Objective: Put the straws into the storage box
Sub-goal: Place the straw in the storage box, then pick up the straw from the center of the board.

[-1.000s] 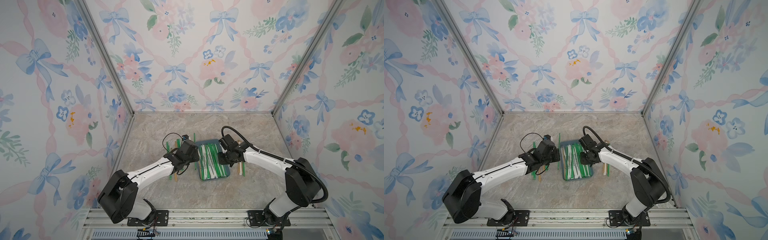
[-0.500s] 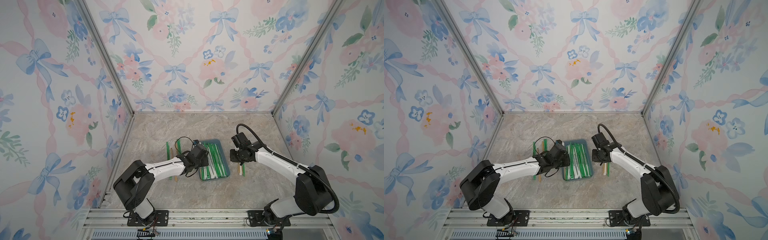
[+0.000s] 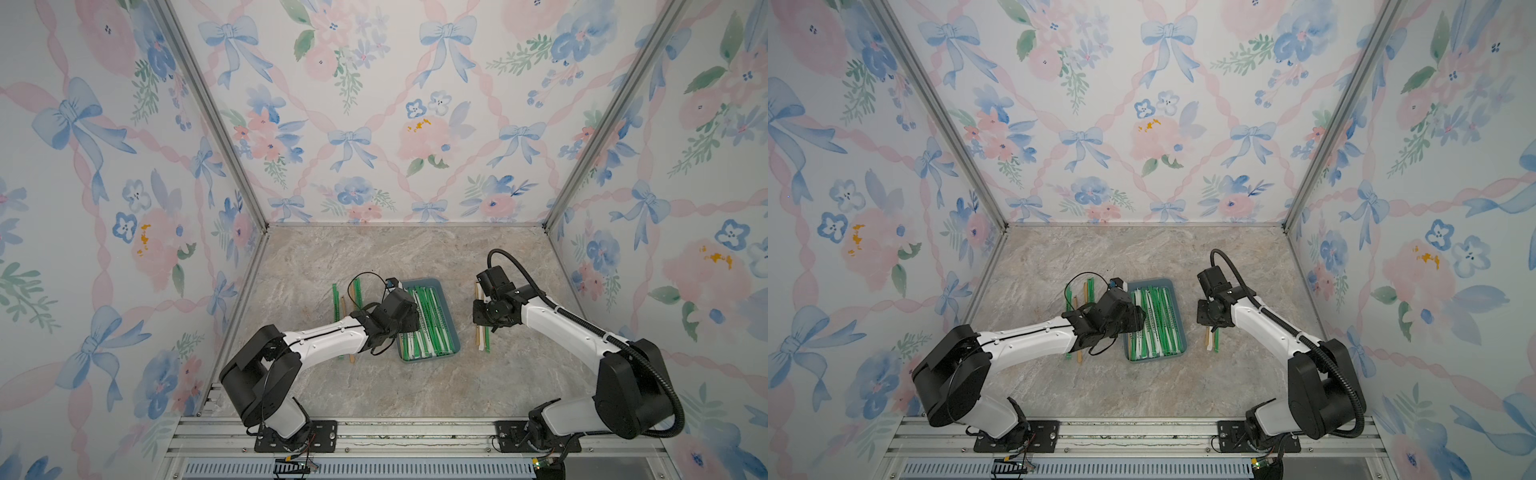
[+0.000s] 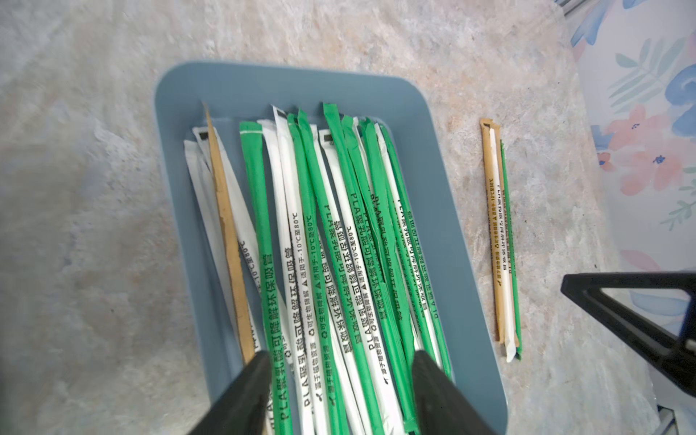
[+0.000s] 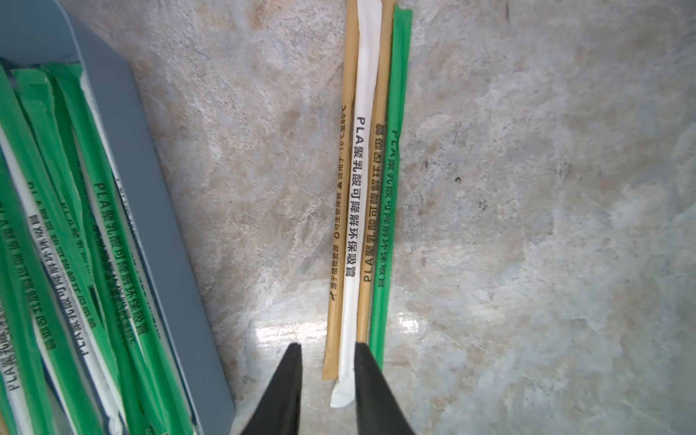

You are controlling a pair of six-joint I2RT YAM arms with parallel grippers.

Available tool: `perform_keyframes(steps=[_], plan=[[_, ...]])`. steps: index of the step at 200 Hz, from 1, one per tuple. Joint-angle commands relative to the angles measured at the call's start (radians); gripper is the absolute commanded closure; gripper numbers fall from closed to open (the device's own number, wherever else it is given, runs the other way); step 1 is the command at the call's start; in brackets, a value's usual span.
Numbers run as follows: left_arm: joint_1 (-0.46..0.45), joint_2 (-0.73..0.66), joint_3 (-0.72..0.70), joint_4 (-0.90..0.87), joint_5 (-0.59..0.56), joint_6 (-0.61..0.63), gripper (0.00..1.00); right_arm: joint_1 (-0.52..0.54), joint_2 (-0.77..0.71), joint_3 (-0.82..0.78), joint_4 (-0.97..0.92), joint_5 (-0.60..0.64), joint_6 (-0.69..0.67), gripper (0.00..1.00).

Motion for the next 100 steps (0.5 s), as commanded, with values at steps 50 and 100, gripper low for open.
perform_keyframes(steps=[50, 100], plan=[[0.033, -0.087, -0.07, 0.005, -0.078, 0.016, 0.03, 0.002, 0.082, -0.024, 0.036, -0.034, -0.02, 0.76], [0.061, -0.13, -0.11, 0.005, -0.081, 0.016, 0.02, 0.007, 0.142, -0.017, 0.058, -0.036, -0.026, 0.76]])
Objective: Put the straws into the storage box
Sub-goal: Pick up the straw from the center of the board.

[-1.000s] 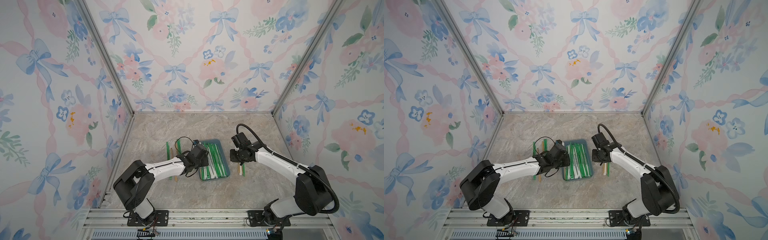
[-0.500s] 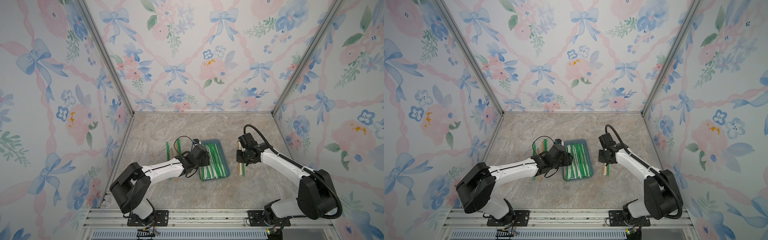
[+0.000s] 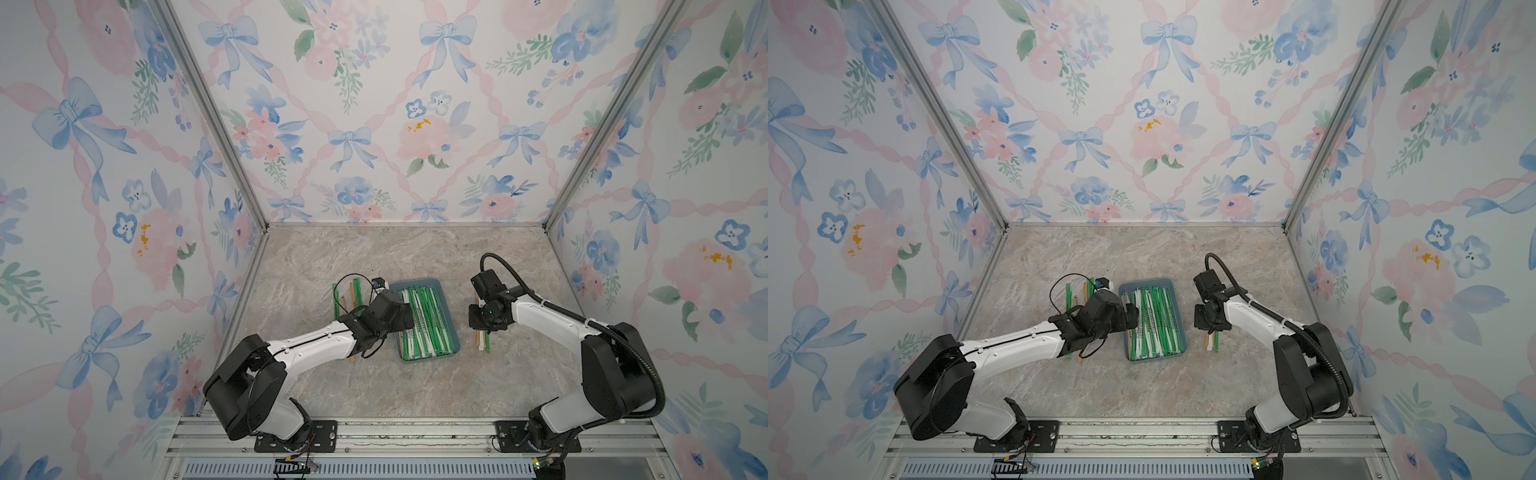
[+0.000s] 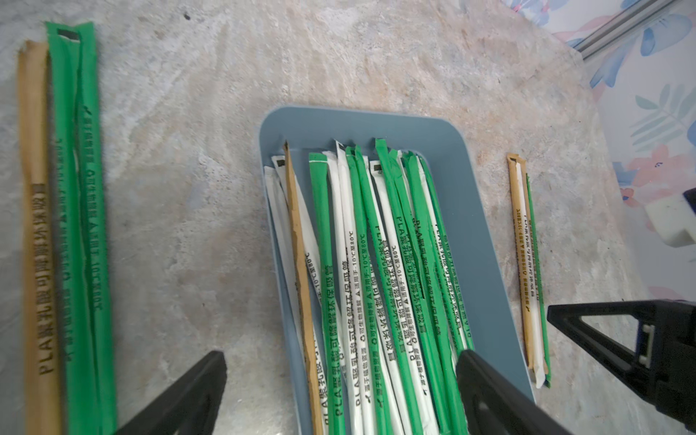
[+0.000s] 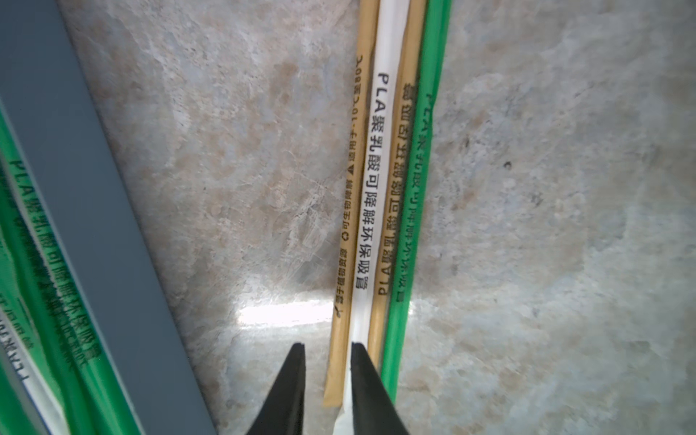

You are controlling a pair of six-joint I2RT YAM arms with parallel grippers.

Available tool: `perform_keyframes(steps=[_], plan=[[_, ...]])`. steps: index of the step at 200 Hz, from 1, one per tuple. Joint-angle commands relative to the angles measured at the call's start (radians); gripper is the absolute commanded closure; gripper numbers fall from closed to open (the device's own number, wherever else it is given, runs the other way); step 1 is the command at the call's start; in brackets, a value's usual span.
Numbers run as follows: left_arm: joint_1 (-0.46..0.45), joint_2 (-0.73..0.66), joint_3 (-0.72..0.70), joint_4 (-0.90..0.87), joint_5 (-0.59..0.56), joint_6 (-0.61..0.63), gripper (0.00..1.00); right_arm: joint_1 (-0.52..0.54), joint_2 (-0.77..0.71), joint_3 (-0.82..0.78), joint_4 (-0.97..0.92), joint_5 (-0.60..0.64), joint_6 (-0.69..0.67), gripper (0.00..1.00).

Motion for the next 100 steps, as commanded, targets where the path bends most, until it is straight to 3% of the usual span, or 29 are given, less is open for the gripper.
perform_keyframes(steps=[1, 100], plan=[[0.017, -0.038, -0.024, -0.001, -0.018, 0.007, 0.02, 0.006, 0.032, -0.004, 0.011, -0.005, -0.012, 0.76], [0.056, -0.118, -0.089, -0.001, -0.032, 0.004, 0.02, 0.012, 0.099, 0.002, 0.007, 0.0, -0.02, 0.77]])
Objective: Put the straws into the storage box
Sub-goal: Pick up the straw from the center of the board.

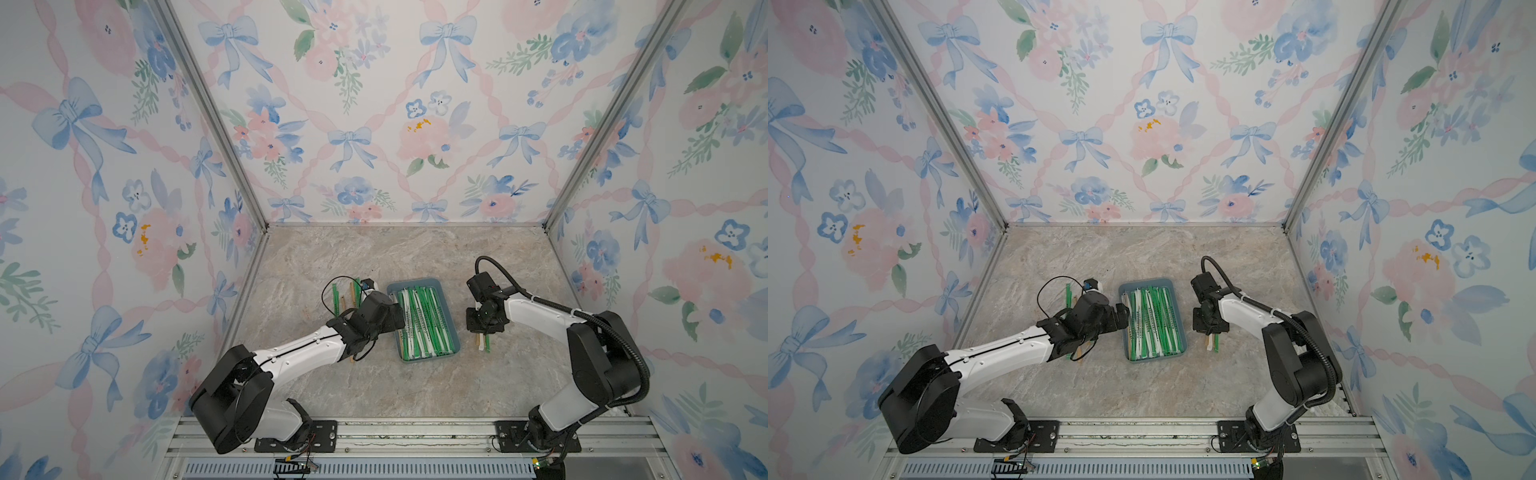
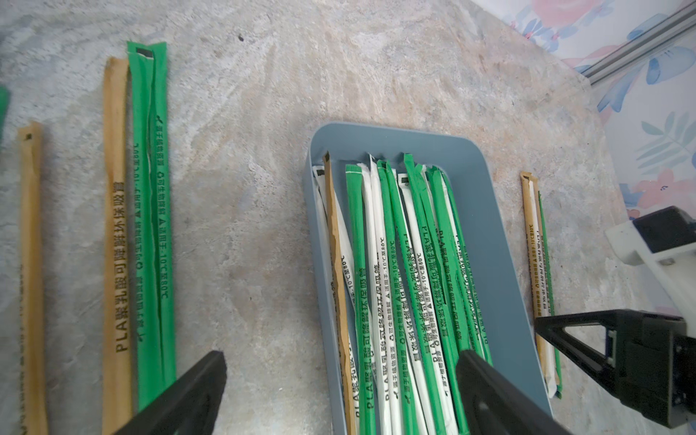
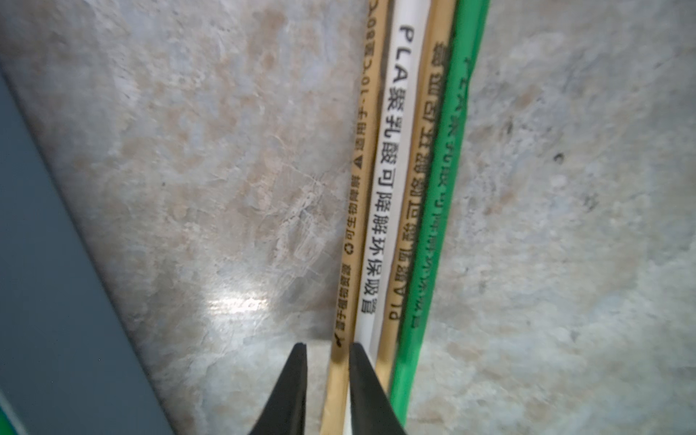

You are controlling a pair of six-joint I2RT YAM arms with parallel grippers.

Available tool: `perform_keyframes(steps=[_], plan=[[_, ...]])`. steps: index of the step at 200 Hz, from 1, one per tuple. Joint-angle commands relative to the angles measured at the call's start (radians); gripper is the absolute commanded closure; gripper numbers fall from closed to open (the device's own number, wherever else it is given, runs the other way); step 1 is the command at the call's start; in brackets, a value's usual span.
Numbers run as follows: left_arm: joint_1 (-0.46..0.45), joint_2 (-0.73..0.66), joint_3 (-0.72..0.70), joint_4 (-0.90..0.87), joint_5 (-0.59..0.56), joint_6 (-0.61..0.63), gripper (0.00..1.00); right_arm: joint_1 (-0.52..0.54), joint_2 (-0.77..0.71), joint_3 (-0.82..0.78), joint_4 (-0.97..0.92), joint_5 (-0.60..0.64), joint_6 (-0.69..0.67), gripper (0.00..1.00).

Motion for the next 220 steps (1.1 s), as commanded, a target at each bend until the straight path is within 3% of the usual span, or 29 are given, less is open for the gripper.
perform_keyframes(steps=[1, 65, 98, 124, 156, 189, 220], plan=[[0.013, -0.035, -0.02, -0.001, -0.026, 0.004, 0.02, 0.007, 0.022, 0.002, -0.011, 0.004, -0.012, 0.77], [0.036, -0.086, -0.071, -0.001, -0.042, 0.002, 0.02, 0.037, 0.073, 0.028, -0.035, 0.019, -0.022, 0.81], [0.046, -0.109, -0.086, -0.002, -0.048, 0.002, 0.02, 0.05, 0.083, 0.042, -0.041, 0.023, -0.021, 0.9], [0.061, -0.129, -0.098, -0.002, -0.054, 0.012, 0.02, 0.059, 0.056, 0.048, -0.041, 0.028, -0.016, 0.98], [0.078, -0.155, -0.111, -0.005, -0.07, 0.033, 0.02, 0.075, -0.032, 0.079, -0.057, 0.013, -0.005, 0.98], [0.113, -0.199, -0.132, -0.005, -0.096, 0.05, 0.02, 0.118, -0.13, 0.115, -0.029, -0.055, 0.024, 0.98], [0.182, -0.226, -0.16, -0.007, -0.074, 0.06, 0.02, 0.196, -0.161, 0.099, 0.099, -0.205, 0.091, 0.98]])
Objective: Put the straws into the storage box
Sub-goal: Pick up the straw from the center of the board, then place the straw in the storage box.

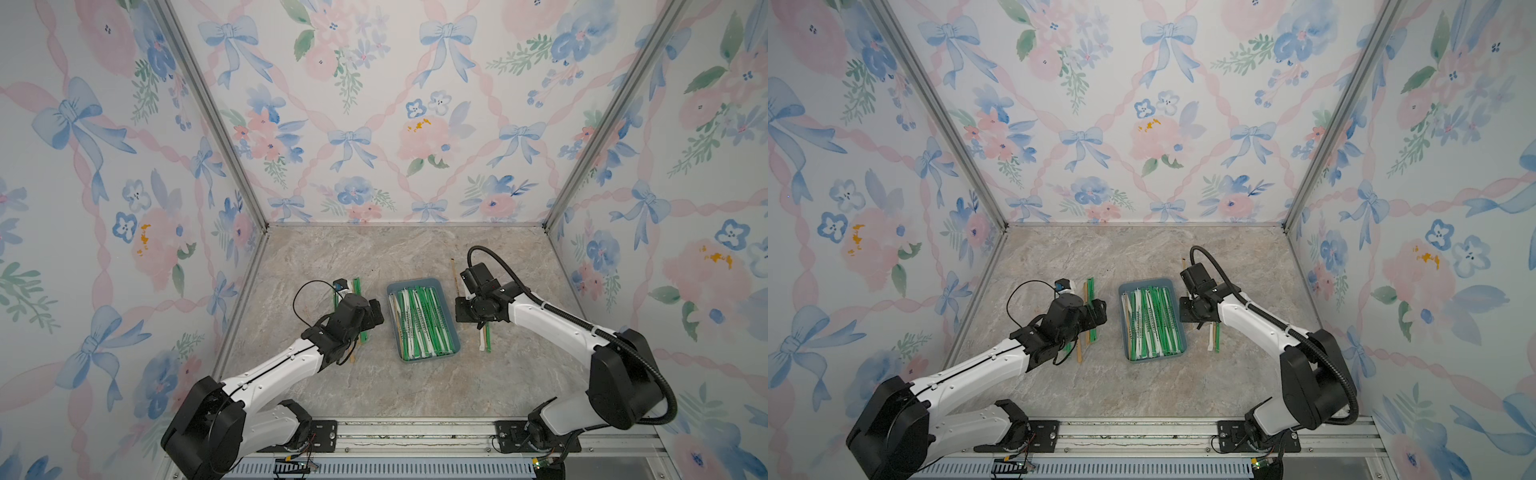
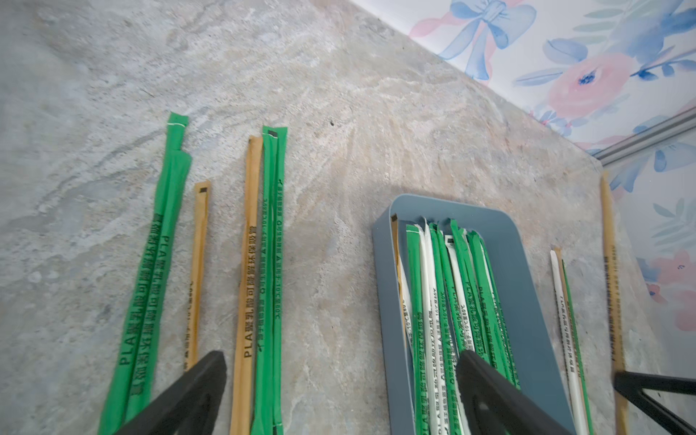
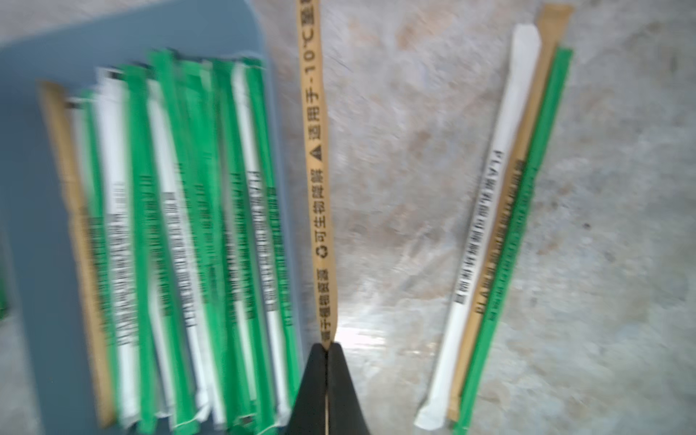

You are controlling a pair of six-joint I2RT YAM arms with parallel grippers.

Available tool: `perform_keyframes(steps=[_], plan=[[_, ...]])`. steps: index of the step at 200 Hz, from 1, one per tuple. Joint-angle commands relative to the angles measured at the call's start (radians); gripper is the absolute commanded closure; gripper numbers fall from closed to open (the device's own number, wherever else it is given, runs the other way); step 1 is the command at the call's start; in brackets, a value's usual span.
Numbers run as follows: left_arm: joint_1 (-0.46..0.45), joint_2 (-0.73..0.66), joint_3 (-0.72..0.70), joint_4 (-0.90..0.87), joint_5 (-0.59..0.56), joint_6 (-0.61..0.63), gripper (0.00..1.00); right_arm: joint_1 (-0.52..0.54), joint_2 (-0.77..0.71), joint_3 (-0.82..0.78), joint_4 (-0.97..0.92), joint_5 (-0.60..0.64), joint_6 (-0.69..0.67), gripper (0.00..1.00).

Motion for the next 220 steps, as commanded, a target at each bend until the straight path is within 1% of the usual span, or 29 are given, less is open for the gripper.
perform_keyframes(steps=[1, 24, 44, 52, 66, 85, 97, 109, 118, 141, 189, 208, 220], plan=[[0.049, -0.022, -0.03, -0.014, 0.0, 0.034, 0.02, 0.062, -0.013, 0.006, 0.085, -0.133, 0.066, 0.98], [0.115, -0.021, -0.041, -0.024, 0.074, 0.051, 0.02, 0.127, 0.034, 0.008, 0.109, -0.189, 0.085, 0.98], [0.157, -0.008, -0.045, -0.038, 0.11, 0.059, 0.02, 0.166, 0.079, 0.001, 0.109, -0.191, 0.09, 0.98], [0.172, -0.002, -0.045, -0.042, 0.125, 0.062, 0.04, 0.172, 0.092, -0.004, 0.108, -0.191, 0.097, 0.98], [0.192, 0.007, -0.05, -0.047, 0.147, 0.064, 0.1, 0.18, 0.111, -0.007, 0.099, -0.189, 0.107, 0.98], [0.209, 0.016, -0.058, -0.047, 0.157, 0.062, 0.23, 0.194, 0.14, 0.001, 0.079, -0.188, 0.106, 0.97], [0.216, 0.024, -0.062, -0.053, 0.159, 0.062, 0.29, 0.205, 0.161, 0.016, 0.047, -0.18, 0.095, 0.97], [0.22, 0.031, -0.064, -0.057, 0.157, 0.062, 0.33, 0.209, 0.172, 0.032, 0.017, -0.169, 0.09, 0.97], [0.222, 0.037, -0.064, -0.059, 0.158, 0.064, 0.36, 0.213, 0.208, 0.039, 0.007, -0.164, 0.09, 0.97], [0.231, 0.047, -0.069, -0.062, 0.154, 0.068, 0.45, 0.213, 0.22, 0.05, 0.001, -0.161, 0.092, 0.96], [0.244, 0.057, -0.077, -0.064, 0.137, 0.073, 0.58, 0.214, 0.212, 0.067, -0.031, -0.125, 0.077, 0.84], [0.244, 0.087, -0.067, -0.063, 0.163, 0.081, 0.62, 0.209, 0.206, 0.074, -0.037, -0.105, 0.075, 0.79], [0.245, 0.115, -0.058, -0.064, 0.183, 0.09, 0.65, 0.206, 0.201, 0.079, -0.036, -0.097, 0.076, 0.77]])
